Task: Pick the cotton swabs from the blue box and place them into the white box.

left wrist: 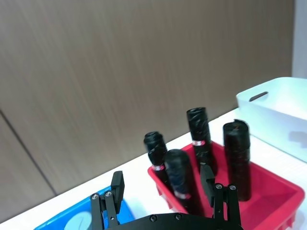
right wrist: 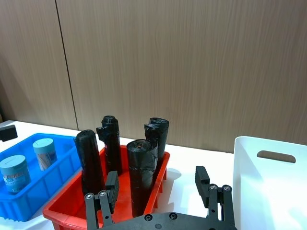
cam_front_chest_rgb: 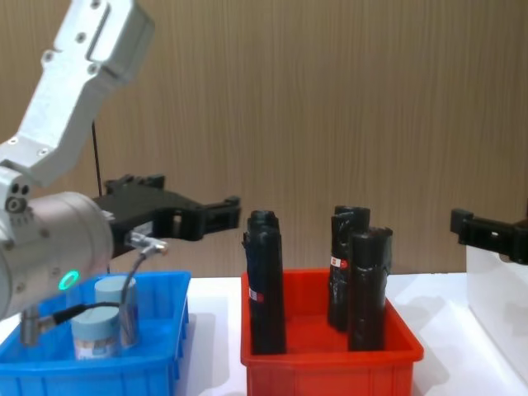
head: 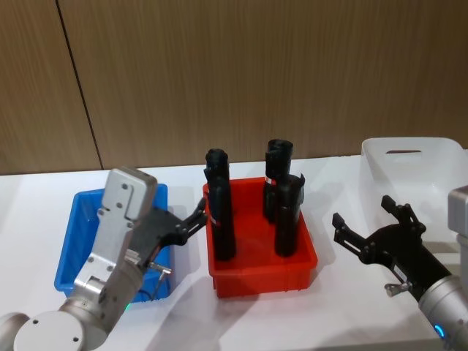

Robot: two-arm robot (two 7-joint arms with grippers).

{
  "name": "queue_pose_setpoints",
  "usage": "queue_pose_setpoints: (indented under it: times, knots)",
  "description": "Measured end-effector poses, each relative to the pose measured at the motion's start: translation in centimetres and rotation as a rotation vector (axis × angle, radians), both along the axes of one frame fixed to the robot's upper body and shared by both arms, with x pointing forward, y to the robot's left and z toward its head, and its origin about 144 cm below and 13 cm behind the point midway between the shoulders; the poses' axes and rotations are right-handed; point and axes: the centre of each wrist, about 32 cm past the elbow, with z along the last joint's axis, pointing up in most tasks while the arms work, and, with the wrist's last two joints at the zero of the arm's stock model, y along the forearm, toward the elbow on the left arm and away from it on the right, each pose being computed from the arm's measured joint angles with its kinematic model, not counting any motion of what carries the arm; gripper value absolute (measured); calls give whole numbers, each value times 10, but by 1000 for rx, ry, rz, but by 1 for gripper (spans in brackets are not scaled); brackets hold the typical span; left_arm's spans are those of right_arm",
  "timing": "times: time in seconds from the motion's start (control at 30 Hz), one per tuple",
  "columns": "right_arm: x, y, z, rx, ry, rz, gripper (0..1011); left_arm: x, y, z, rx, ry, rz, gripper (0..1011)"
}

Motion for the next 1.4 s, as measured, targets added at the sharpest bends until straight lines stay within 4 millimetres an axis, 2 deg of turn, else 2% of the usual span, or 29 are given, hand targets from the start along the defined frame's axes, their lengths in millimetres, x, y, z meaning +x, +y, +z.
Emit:
queue_pose_setpoints:
  times: [0.33, 0.7, 1.4]
  knots:
    - [0, 0, 0, 0, 0, 0, 1002, -2, 15, -1, -25, 61, 78, 1004]
    - [0, 0, 0, 0, 0, 0, 1002, 2, 35, -11, -64, 142, 152, 1004]
    - [0, 0, 0, 0, 0, 0, 1002, 23, 64, -33, -102, 260, 208, 1004]
